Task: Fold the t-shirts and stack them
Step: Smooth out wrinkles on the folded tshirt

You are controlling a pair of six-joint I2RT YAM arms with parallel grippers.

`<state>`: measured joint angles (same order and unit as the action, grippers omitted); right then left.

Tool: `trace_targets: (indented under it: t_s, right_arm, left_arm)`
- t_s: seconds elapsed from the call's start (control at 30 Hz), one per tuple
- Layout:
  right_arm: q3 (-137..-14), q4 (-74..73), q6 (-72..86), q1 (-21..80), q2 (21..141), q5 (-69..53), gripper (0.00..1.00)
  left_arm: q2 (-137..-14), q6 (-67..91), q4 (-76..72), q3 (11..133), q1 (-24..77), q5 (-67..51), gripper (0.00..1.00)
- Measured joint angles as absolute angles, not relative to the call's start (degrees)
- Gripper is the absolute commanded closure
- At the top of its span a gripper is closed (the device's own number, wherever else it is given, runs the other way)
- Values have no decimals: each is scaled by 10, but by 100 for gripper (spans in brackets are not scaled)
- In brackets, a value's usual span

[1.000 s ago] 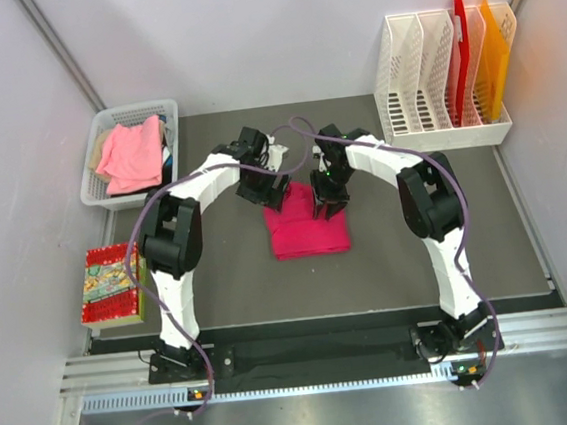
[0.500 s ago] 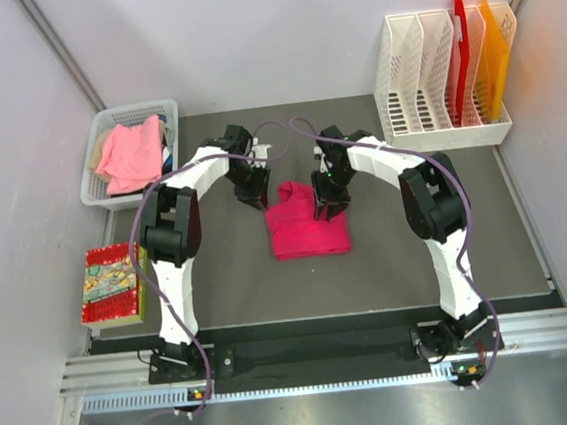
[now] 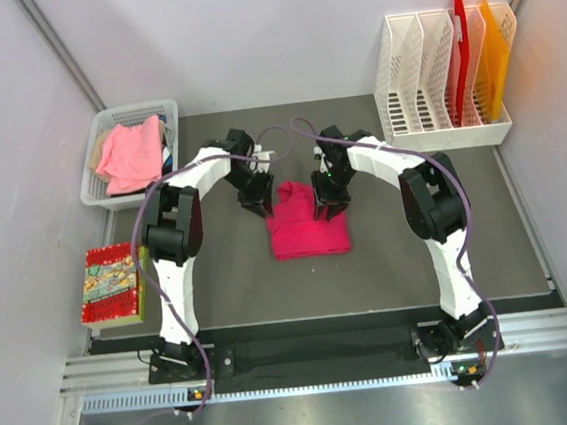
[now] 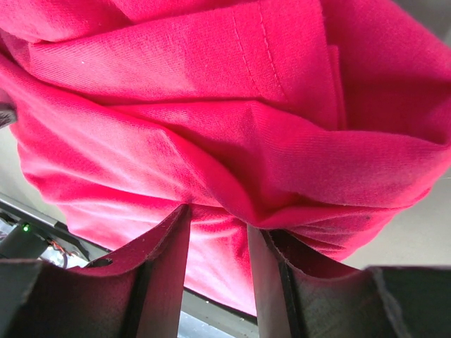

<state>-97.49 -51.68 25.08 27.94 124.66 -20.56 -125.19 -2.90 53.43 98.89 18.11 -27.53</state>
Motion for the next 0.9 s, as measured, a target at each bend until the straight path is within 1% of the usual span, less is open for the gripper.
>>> trace_targets:
  t_s: [0.03, 0.07, 0.13, 0.3, 0.57, 0.73, 0.83, 0.87, 0.9]
  right_arm:
    - [-975, -517, 251, 279, 1247, -206, 61]
    - [-975, -517, 251, 279, 1247, -206, 61]
    - [-975, -517, 251, 279, 1247, -205, 61]
    - [-975, -517, 251, 279, 1247, -206, 61]
    - [-975, -519, 251, 279, 1247, -206, 61]
    - [-975, -519, 251, 279, 1247, -206, 61]
    - [-977, -522, 251, 279, 1247, -206, 56]
    - [-980, -525, 251, 279, 1247, -206, 52]
    - [-985, -529, 251, 278, 1247, -205, 50]
  left_arm:
    - [-1256, -28, 535, 989, 181, -277, 79]
    - [-1260, -27, 534, 989, 181, -280, 91]
    - [-1270, -24, 535, 990, 181, -287, 100]
    - [-1280, -23, 541, 1003, 181, -297, 100]
    - [-1277, -29, 540, 1065, 181, -298, 100]
    - [-1267, -31, 537, 1072, 181, -298, 100]
    - [-1267, -38, 538, 1072, 181, -293, 100]
    - [-1267, -44, 538, 1072, 181, -288, 100]
    - [-1267, -49, 537, 1071, 181, -283, 99]
